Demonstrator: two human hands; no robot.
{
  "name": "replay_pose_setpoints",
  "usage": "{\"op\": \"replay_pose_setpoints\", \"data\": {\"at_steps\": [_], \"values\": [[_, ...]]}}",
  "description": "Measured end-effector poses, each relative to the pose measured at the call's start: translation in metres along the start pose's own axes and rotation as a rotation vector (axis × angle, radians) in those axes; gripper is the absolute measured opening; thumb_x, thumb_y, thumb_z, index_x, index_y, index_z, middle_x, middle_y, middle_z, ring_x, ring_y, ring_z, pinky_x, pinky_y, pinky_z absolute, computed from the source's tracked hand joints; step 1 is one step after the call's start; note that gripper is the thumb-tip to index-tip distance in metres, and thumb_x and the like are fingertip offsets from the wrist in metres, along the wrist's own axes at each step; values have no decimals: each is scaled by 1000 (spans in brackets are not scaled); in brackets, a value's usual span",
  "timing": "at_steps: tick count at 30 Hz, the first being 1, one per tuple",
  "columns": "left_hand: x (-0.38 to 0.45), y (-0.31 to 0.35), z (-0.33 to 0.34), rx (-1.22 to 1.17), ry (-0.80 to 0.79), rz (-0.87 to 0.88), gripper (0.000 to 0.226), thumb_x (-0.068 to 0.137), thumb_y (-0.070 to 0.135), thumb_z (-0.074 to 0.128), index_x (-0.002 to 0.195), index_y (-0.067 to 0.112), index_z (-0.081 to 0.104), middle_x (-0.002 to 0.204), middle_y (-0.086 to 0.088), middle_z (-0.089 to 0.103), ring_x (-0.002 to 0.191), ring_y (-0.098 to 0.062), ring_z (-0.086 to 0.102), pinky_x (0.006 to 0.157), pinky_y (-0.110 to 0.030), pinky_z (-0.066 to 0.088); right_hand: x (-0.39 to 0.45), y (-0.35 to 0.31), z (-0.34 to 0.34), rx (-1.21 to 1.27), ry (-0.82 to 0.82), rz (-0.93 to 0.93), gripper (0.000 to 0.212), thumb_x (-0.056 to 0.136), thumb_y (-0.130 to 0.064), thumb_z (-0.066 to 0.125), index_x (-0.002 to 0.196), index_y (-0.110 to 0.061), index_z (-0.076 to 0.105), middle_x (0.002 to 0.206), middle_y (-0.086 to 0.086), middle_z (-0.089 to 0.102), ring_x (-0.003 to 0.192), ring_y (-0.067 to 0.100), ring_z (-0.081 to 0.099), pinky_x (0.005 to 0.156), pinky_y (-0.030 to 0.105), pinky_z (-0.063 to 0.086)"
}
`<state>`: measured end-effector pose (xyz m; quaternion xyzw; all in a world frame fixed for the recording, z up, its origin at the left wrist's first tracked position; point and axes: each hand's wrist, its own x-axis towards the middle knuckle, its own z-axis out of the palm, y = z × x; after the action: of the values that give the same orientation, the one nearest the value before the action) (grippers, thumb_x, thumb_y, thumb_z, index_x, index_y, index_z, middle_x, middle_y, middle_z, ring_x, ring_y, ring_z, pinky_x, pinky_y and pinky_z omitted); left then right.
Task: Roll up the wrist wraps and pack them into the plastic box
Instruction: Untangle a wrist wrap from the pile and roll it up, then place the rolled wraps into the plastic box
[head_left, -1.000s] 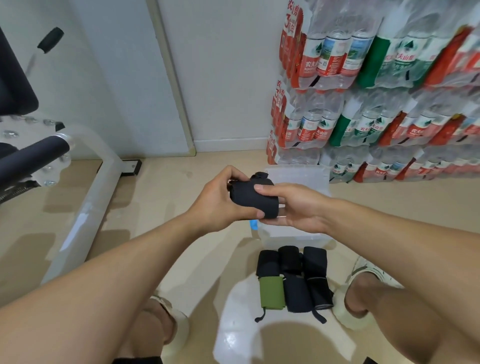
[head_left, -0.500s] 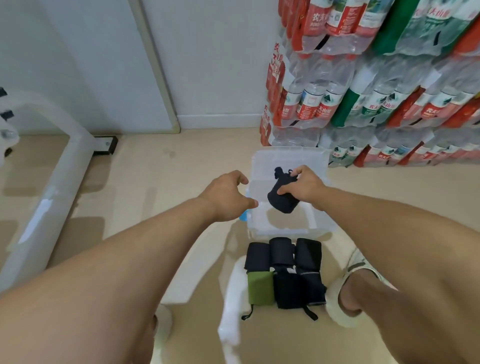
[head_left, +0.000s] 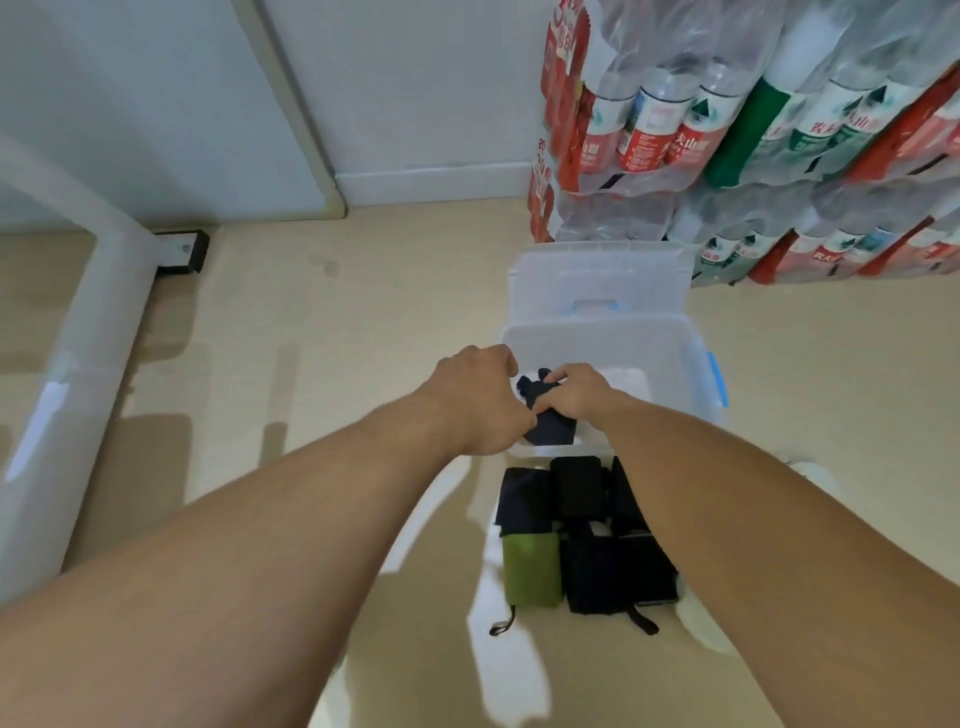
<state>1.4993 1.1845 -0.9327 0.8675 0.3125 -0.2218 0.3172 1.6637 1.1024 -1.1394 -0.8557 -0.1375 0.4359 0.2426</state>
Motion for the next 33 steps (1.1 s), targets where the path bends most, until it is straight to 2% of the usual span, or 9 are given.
{"op": "replay_pose_setpoints", "data": {"at_steps": [8, 13, 16, 19, 22, 25, 28, 30, 33], "values": [[-1, 8, 1, 60, -48, 44, 47, 94, 39, 62, 133, 17, 50, 124, -7, 52, 113, -28, 52, 83, -32, 42, 15, 17, 10, 98, 214, -14, 65, 84, -25, 83, 139, -10, 51, 135, 10, 60, 124, 30, 58, 105, 37, 48], [-2, 5, 3, 95, -91, 21, 47, 94, 33, 64, 136, 17, 49, 134, -6, 53, 119, -26, 53, 87, -30, 43, 16, 18, 13, 165, 152, 203, 46, 95, -40, 71, 116, -2, 57, 101, 14, 64, 81, 32, 64, 83, 40, 59], [-4, 6, 4, 118, -108, 17, 47, 95, 32, 63, 137, 16, 49, 137, -5, 54, 120, -25, 54, 88, -30, 43, 20, 20, 15, 315, 110, 196, 37, 97, -27, 70, 119, 2, 60, 114, 21, 66, 90, 35, 69, 90, 44, 61], [-5, 6, 4, 144, -117, 14, 46, 96, 32, 62, 137, 16, 49, 138, -5, 54, 118, -25, 56, 87, -29, 43, 21, 19, 16, 284, 81, 144, 34, 101, -17, 62, 126, 5, 60, 117, 17, 66, 99, 31, 66, 97, 42, 57], [-9, 7, 2, 173, -129, 14, 49, 98, 33, 60, 141, 17, 45, 142, -4, 52, 120, -25, 55, 87, -28, 41, 16, 13, 11, 175, 117, 153, 32, 102, -14, 57, 129, 4, 58, 122, 17, 65, 106, 32, 64, 98, 38, 54], [-15, 8, 3, 196, -140, 31, 50, 98, 34, 60, 143, 18, 44, 145, -4, 50, 121, -25, 54, 88, -28, 41, 10, 6, -2, 188, 116, 143, 30, 101, -10, 56, 128, 1, 60, 121, 15, 65, 98, 27, 59, 82, 32, 50], [-23, 11, 7, 239, -159, 61, 52, 97, 37, 61, 142, 18, 44, 144, -5, 51, 122, -26, 53, 96, -31, 44, -3, 3, -19, 157, 98, 67, 32, 98, -10, 58, 129, 1, 62, 108, 13, 64, 94, 26, 61, 94, 39, 57], [-31, 13, 8, 250, -172, 92, 53, 96, 37, 62, 143, 18, 45, 144, -4, 51, 124, -27, 52, 100, -33, 45, -14, 4, -29, 155, 121, 17, 34, 98, -7, 58, 131, 0, 62, 117, 16, 64, 101, 28, 64, 100, 47, 56], [-44, 18, 4, 260, -176, 132, 60, 96, 40, 62, 149, 21, 41, 148, -2, 47, 130, -25, 49, 101, -31, 42, -34, 4, -43, 207, 245, -29, 31, 96, -10, 63, 126, -14, 66, 129, 10, 63, 110, 29, 65, 100, 44, 56]]}}
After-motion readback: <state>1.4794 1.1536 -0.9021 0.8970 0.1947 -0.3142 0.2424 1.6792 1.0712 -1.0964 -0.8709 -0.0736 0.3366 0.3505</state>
